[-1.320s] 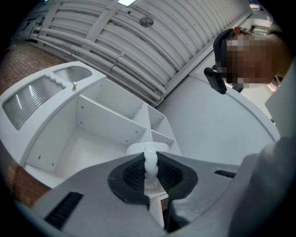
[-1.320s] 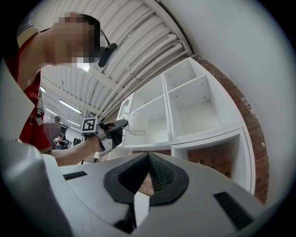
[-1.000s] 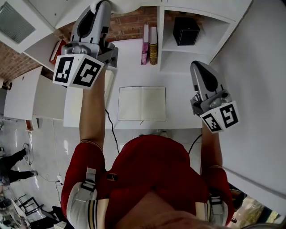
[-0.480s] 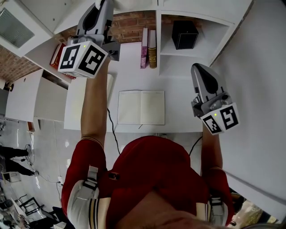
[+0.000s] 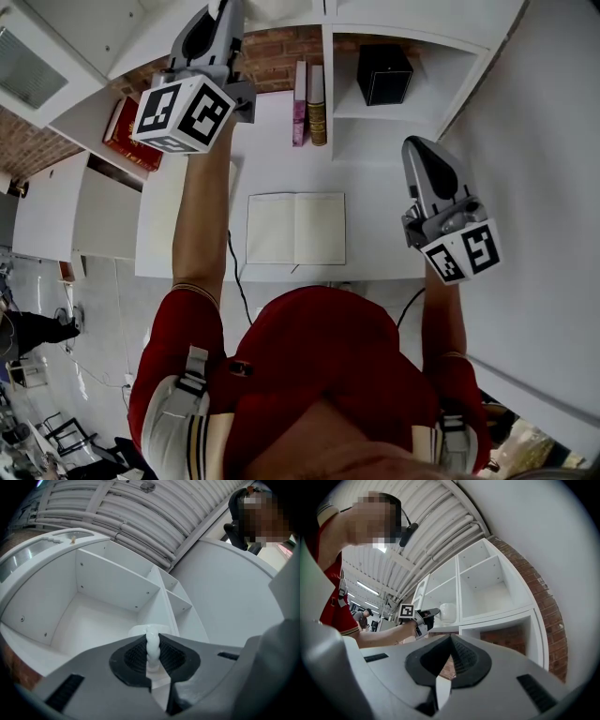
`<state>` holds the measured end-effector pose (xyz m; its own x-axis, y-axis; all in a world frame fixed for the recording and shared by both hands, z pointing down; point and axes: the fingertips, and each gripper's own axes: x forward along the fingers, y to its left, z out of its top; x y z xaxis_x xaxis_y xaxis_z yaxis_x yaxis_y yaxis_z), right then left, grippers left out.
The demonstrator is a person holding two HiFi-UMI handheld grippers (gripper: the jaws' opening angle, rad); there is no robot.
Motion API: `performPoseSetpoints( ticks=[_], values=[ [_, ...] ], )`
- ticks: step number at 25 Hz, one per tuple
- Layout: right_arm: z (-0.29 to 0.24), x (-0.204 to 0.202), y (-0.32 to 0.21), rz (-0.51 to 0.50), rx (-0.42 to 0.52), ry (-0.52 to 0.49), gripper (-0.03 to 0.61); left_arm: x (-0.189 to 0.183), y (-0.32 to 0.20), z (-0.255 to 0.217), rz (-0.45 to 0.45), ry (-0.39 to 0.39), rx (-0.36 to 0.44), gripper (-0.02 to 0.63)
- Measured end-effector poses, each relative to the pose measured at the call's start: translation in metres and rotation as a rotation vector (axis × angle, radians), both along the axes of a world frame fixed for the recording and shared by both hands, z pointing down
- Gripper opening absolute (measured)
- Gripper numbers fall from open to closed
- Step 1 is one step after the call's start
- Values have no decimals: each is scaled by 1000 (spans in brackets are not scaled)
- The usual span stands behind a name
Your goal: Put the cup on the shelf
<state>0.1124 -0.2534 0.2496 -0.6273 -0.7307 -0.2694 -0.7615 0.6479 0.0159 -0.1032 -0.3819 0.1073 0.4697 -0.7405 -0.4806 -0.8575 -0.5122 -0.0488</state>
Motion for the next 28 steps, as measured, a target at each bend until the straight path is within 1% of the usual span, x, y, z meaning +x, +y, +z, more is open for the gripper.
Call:
performPoseSetpoints(
  ticks=[12, 28],
  values=[
    [4, 6, -1, 21, -9, -2, -3, 8, -15, 7, -16, -20, -26, 44],
    [9, 1, -2, 8, -25, 2, -3, 14, -29, 11, -33, -50, -66, 44]
  ],
)
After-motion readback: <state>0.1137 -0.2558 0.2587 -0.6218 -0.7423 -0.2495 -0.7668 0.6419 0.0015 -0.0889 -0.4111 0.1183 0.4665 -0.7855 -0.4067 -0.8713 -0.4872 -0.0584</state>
